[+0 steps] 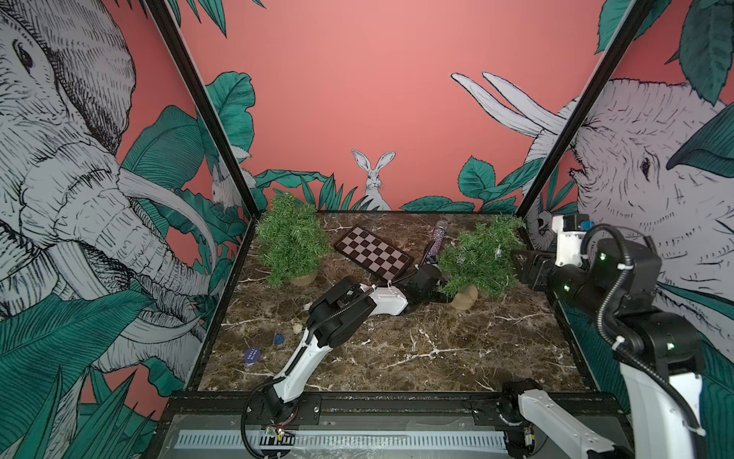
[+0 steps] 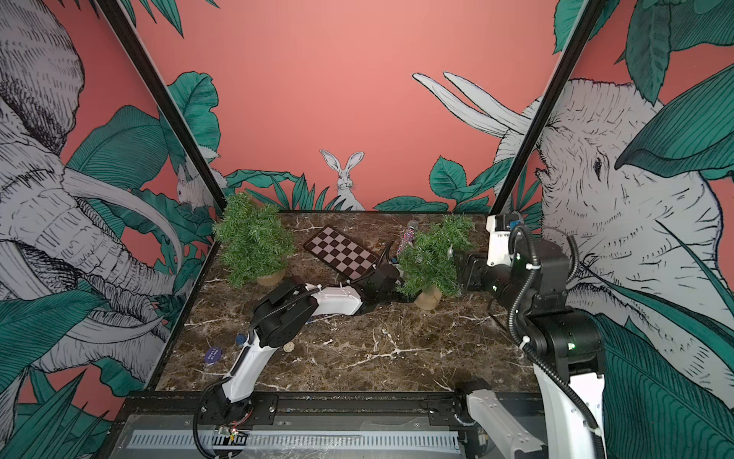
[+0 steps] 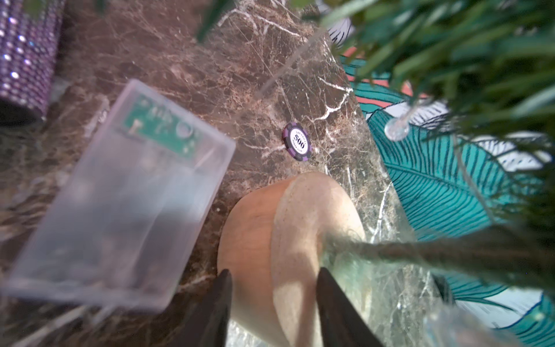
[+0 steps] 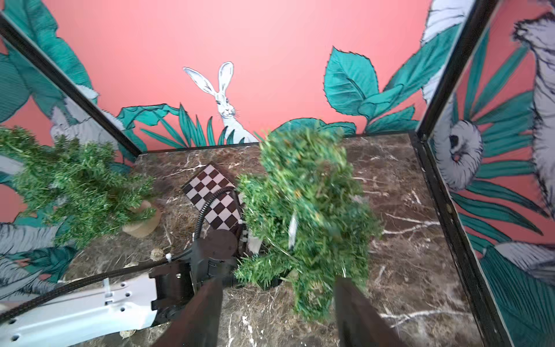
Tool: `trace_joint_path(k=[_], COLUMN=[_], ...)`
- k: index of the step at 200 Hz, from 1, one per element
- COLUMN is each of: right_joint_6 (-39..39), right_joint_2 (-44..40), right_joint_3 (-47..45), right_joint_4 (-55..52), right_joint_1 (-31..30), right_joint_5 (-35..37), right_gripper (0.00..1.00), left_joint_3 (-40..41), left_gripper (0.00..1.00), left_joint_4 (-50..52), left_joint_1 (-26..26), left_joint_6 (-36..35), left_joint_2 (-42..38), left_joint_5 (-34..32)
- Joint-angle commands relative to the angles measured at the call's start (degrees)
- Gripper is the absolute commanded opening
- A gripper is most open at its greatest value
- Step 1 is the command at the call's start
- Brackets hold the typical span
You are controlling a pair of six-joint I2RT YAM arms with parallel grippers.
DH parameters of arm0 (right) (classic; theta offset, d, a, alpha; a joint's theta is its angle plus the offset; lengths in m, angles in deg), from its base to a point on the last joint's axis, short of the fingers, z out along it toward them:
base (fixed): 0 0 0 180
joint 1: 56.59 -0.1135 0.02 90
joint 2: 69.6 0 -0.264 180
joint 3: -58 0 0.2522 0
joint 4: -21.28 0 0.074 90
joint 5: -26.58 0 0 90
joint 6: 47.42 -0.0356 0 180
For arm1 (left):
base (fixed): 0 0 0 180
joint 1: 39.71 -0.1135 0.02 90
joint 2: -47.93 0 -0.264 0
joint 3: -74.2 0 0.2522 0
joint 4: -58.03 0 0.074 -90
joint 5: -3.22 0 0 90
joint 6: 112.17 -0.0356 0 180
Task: Wrap string light around the christmas tree
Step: Move the christmas tree to the center of the board, then adjust the distractor at the center of the board.
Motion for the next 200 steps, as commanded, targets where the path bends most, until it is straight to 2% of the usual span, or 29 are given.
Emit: trace_joint_path(k=[1, 13, 25, 54, 91, 112, 127, 141, 153, 182, 200], right_joint_6=[-6.6, -8.2, -7.3, -4.0, -0.8, -1.9, -2.7, -2.6, -2.5, -2.5, -3.7], right_joint_2=[2.3, 5.0, 8.9, 20.9, 35.4, 40.3, 42.5, 45.5, 47.8, 53.5, 55.5], right_joint_3=[1.1, 3.4, 7.4, 17.5, 30.9, 30.9, 28.9, 29.1, 28.7, 28.3, 25.7], right_joint_4=[4.7, 5.7, 4.8, 3.2, 1.2, 3.3, 6.0, 5.9, 6.7, 7.8, 9.4], right_joint_1=[-1.2, -5.0, -11.3, -24.3, -33.8, -34.7, -34.8, -35.1, -35.2, -35.1, -35.2], right_joint_5=[-7.7, -6.7, -1.4, 6.6, 11.3, 10.4, 9.4, 9.3, 9.1, 9.0, 7.6], right_gripper=[0.52, 0.51, 0.51, 0.53, 0.56, 0.58, 0.58, 0.58, 0.58, 0.57, 0.57], left_joint_3=[4.3, 6.7, 10.1, 16.6, 24.4, 28.8, 29.9, 26.5, 23.8, 16.1, 8.8], left_gripper=[0.61, 0.66, 0.69, 0.71, 0.7, 0.69, 0.65, 0.64, 0.64, 0.64, 0.65], left_joint_4=[6.0, 9.8, 11.4, 16.3, 23.3, 32.7, 42.9, 55.2, 61.8, 72.8, 78.6], left_joint_1=[-0.6, -0.9, -1.1, -1.9, -3.1, -5.7, -8.1, -8.2, -8.3, -10.2, -14.2], left_joint_6=[-2.8, -5.8, -7.6, -9.8, -11.5, -11.5, -12.6, -16.7, -19.0, -24.2, -27.0], left_joint_2=[-6.7, -10.8, -15.2, -24.3, -36.9, -46.8, -54.1, -59.3, -62.7, -65.6, -65.3], left_joint_5=[-0.2, -1.7, -3.2, -5.1, -10.3, -16.0, -19.6, -25.2, -28.3, -30.3, -30.4])
